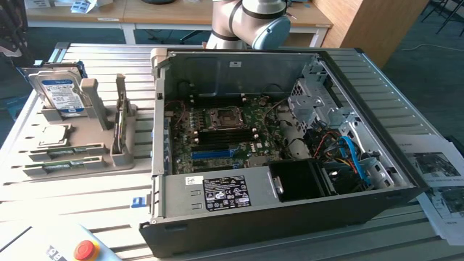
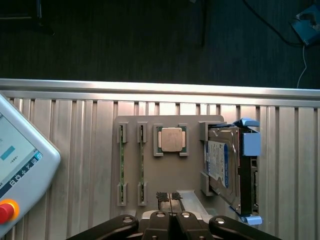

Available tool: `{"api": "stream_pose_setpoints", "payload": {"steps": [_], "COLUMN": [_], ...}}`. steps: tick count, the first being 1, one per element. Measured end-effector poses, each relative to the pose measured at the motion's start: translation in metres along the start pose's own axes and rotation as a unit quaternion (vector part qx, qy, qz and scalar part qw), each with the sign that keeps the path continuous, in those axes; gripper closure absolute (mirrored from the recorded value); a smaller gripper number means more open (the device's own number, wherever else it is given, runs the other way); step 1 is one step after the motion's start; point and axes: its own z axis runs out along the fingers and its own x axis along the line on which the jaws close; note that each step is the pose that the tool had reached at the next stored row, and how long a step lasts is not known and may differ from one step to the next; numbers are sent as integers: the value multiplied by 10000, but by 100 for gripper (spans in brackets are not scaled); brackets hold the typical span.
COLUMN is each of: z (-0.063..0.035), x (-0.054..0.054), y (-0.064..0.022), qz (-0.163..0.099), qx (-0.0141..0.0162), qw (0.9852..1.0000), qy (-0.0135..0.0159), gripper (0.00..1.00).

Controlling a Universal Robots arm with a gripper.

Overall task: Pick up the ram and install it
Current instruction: 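Pick up the ram and move it above insertion slot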

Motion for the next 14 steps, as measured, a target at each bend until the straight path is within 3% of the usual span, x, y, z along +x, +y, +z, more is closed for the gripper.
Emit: {"api": "stream_pose_setpoints", "payload": {"steps": [5,14], "z": [1,-4], "x": [21,174], "y": [0,1], "qz": [0,0], "qx": [1,0], "qw": [10000,10000], "qy": [0,0], "gripper": [90,90]}}
